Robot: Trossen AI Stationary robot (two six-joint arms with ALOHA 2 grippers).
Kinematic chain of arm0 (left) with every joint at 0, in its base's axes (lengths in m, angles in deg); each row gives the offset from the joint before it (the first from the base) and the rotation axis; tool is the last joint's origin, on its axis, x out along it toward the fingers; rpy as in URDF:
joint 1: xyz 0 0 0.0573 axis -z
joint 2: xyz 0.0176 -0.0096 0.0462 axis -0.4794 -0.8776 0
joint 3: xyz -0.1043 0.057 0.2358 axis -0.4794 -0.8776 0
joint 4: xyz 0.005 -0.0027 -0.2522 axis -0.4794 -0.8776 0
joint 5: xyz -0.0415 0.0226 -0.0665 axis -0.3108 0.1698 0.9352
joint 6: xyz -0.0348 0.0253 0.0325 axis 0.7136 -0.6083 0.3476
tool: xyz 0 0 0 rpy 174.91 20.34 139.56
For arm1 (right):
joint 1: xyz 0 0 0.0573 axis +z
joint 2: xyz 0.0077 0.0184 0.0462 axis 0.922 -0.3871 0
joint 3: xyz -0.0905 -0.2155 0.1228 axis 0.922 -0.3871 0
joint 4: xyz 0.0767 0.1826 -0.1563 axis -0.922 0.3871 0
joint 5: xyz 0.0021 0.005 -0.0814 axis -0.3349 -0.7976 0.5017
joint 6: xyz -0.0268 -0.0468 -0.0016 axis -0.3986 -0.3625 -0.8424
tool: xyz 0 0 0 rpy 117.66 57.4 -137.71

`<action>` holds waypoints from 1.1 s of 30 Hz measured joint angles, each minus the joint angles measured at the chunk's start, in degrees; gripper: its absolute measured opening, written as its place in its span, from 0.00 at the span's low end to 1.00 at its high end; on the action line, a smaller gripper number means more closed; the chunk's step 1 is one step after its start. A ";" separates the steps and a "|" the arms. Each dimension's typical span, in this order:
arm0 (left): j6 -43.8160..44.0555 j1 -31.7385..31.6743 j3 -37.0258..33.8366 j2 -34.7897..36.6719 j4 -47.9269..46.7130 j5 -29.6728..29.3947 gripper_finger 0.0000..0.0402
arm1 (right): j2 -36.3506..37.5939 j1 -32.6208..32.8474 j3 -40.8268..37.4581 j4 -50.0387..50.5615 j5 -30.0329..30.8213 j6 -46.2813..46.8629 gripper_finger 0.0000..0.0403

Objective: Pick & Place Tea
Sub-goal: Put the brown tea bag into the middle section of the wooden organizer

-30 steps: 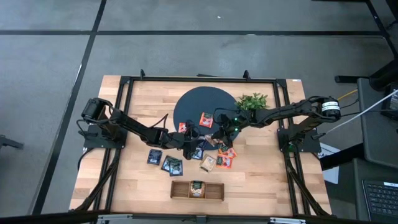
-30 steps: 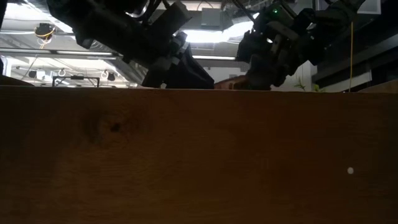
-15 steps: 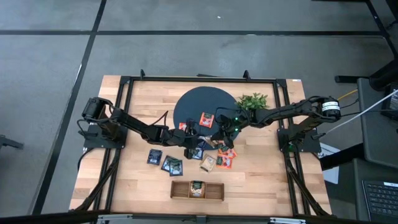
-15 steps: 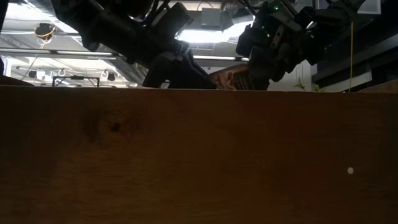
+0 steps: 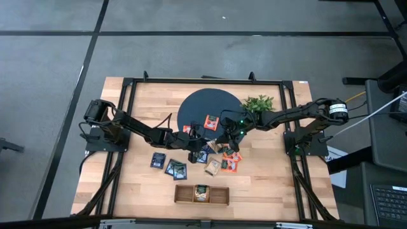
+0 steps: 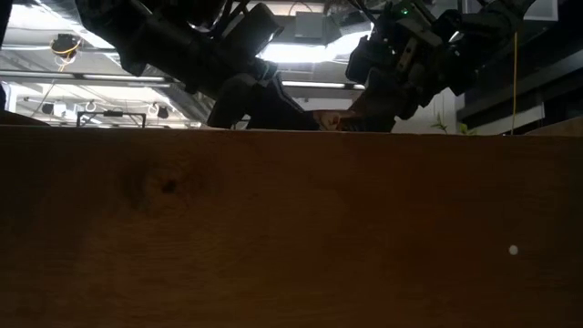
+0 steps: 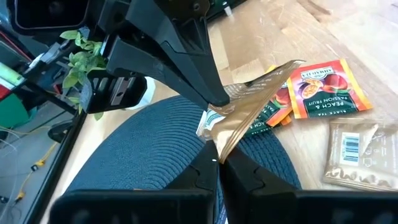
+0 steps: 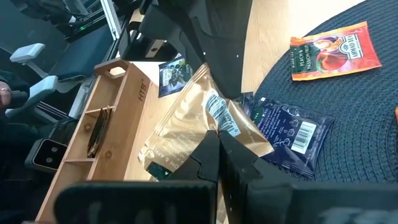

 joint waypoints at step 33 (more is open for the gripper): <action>63.48 -4.90 -0.02 0.00 -10.34 17.14 0.01 | 0.30 2.68 0.02 1.41 0.53 -10.76 0.43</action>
